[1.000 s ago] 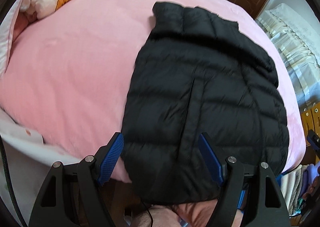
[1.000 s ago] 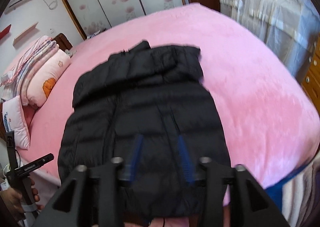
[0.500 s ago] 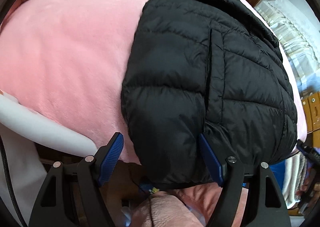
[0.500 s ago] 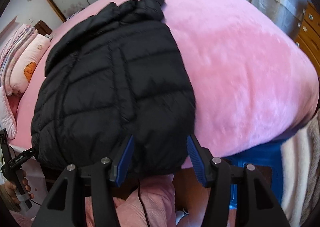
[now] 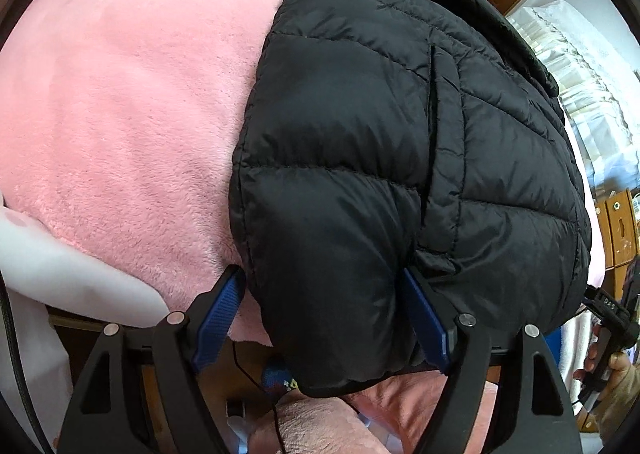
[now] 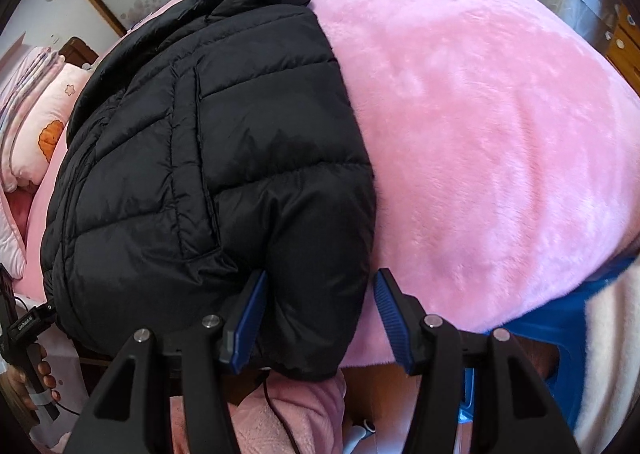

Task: Fold large clothes
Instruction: 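Lift the hem with both tools and fold it toward the collar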

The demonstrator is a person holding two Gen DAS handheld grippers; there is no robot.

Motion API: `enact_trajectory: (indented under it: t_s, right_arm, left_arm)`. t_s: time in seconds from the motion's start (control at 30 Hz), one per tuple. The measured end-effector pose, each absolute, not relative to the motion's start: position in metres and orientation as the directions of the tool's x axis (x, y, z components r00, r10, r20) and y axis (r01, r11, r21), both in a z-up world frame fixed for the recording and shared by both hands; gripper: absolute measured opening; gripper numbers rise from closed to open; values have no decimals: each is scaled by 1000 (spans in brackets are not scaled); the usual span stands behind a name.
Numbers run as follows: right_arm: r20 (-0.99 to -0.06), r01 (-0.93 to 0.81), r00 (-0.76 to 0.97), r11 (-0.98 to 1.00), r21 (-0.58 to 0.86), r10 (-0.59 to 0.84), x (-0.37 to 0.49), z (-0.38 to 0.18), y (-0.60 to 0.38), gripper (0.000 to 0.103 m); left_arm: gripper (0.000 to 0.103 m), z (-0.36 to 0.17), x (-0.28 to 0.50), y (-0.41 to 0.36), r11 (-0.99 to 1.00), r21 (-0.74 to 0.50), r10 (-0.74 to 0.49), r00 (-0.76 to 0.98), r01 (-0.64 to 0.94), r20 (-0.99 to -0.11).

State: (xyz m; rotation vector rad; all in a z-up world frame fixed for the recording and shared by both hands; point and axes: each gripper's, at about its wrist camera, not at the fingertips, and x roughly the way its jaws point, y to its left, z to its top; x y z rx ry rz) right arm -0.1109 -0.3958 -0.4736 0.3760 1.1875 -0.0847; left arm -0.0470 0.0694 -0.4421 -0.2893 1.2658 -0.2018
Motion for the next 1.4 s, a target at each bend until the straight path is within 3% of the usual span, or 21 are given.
enact_trajectory:
  t_s: [0.27,0.33,0.37,0.4,0.43,0.47,0.5,0.6,0.73,1.1,1.23,1.4]
  right_arm:
    - [-912,289,375,915,283,164,-102,-484,-399,57]
    - [-911,323,370,894,311,183,-102,-486,-404,51]
    - [-907,331,371,885,328,198,-102,-486,-406,40]
    - [-903,328,370,879,346,217,-102,-485,-405,31]
    - [-902,320,367,879,353,229,-101,-483,-404,15]
    - [-901,301,369,888,348,228,-99,-477,-399,9]
    - [-905,283,369,902,326,211,-98,-471,-394,7]
    - [-921,225,349,939,259,171,-93,-453,-378,5]
    - [-916,209,371,947,244,154,-87,-417,-371,4]
    - [-787,219,597,912,347,156,-41,-266,-393,4]
    - [-725,248,670,872,421,159,-8,-232,-406,3]
    - [-696,262,695,838,479,181,49,-214,-414,4]
  left_arm:
    - [91,-456,-37,65,943,-333,-314,270,-26,-910]
    - [91,-458,-34,61,950,-310,-293,259,-28,-920]
    - [91,-459,-33,60,954,-300,-283,251,-30,-926]
    - [86,-458,-32,58,958,-287,-272,243,-26,-931]
    - [79,-457,-31,58,960,-280,-267,238,-19,-934]
    - [54,-454,-30,56,964,-265,-259,225,4,-939]
    - [30,-451,-30,54,967,-252,-254,208,39,-944]
    - [7,-437,-26,44,971,-209,-226,155,120,-962]
    - [5,-403,-15,40,971,-200,-216,120,129,-969]
    - [5,-255,63,84,860,-504,-460,312,-75,-831]
    - [5,-226,96,96,799,-587,-512,364,-129,-778]
    - [5,-218,142,89,787,-588,-493,381,-187,-782]
